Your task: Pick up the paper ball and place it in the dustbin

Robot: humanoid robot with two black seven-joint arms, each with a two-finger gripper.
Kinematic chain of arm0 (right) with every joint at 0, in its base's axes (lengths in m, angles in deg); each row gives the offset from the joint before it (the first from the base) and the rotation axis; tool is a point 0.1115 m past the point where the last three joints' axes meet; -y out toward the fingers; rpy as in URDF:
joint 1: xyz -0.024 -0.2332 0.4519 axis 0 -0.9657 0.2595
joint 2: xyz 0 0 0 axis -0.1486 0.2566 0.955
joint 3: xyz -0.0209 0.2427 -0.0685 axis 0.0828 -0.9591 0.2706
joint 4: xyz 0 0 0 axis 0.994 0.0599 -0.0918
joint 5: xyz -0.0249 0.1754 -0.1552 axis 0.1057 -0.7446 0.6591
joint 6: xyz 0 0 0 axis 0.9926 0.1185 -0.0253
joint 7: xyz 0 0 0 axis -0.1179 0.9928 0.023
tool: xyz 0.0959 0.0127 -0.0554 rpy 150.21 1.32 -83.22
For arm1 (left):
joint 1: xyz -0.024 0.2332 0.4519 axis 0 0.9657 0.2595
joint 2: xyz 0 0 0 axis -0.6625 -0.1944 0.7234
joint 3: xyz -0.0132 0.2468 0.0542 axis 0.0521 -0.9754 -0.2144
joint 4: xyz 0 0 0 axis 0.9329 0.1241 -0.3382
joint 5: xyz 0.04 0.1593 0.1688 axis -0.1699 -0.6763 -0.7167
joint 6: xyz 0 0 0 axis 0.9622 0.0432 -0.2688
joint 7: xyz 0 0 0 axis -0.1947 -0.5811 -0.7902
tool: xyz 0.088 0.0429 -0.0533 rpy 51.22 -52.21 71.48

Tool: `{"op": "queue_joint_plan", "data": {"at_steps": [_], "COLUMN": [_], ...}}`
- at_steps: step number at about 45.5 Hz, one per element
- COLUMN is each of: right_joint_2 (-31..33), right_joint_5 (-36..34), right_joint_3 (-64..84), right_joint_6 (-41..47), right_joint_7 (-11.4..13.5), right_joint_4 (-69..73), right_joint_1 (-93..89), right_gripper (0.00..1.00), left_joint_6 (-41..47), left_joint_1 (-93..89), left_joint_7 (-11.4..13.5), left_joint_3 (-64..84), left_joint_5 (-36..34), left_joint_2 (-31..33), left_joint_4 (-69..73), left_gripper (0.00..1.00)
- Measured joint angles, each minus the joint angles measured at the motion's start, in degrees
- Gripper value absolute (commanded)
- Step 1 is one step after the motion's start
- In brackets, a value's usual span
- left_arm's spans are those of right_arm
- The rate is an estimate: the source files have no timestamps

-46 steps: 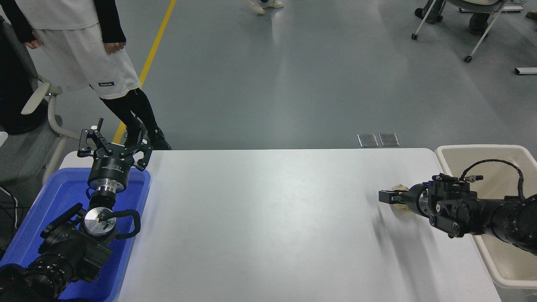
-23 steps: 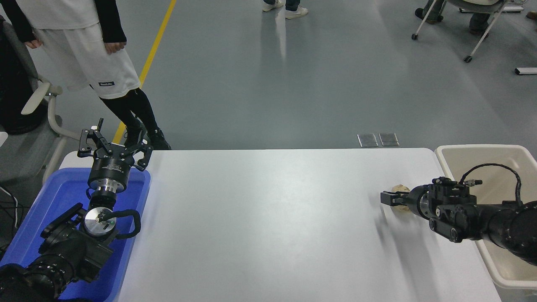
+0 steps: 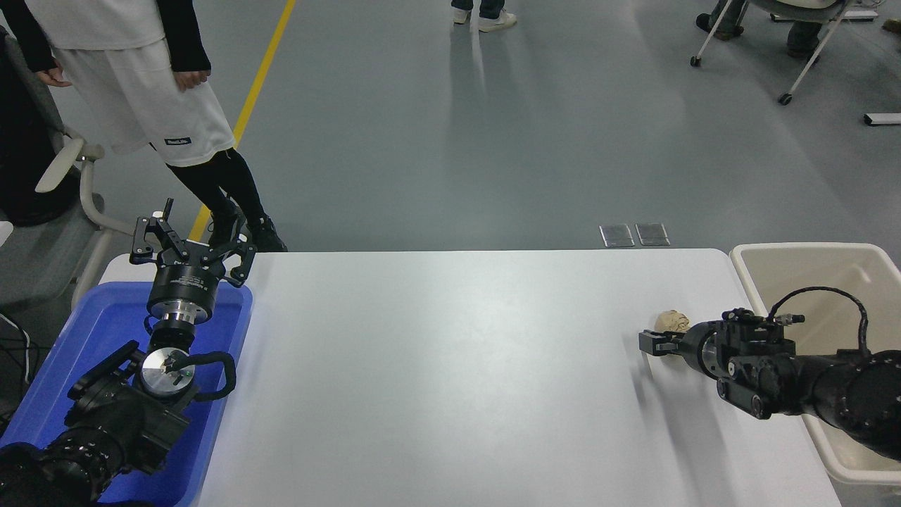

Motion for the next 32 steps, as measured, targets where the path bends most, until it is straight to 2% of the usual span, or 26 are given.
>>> {"op": "queue_joint_plan", "data": {"at_steps": [3,6,25,32], "right_joint_2": [-0.1,-0.1,0.1,2.0], "right_joint_5": [-0.2,-0.6,-4.5,-6.0], "right_joint_3": [-0.2,-0.4,-1.3,-1.7], "right_joint_6": [-0.2,-0.5,-0.7,-0.3], "right_joint_7": [0.3,0.5,1.1,1.1], "right_joint_4": [0.0,0.0,2.3,6.2], "right_joint_1": [-0.2,-0.3,-0.1,2.4], "right_gripper": [0.18,0.01,0.0,0.0], "left_joint_6": [0.0,0.0,0.0,0.0], "left_joint_1": [0.0,0.0,0.0,0.0], "left_joint_7": [0.0,0.0,0.0,0.0], "left_joint_3": [0.0,0.0,0.0,0.0], "left_joint_5": [0.0,0.0,0.0,0.0], "left_joint_2": [0.0,0.0,0.0,0.0], "left_joint_4": [0.0,0.0,0.0,0.0], "left_gripper": [0.99,0.99,0.99,0.99]}}
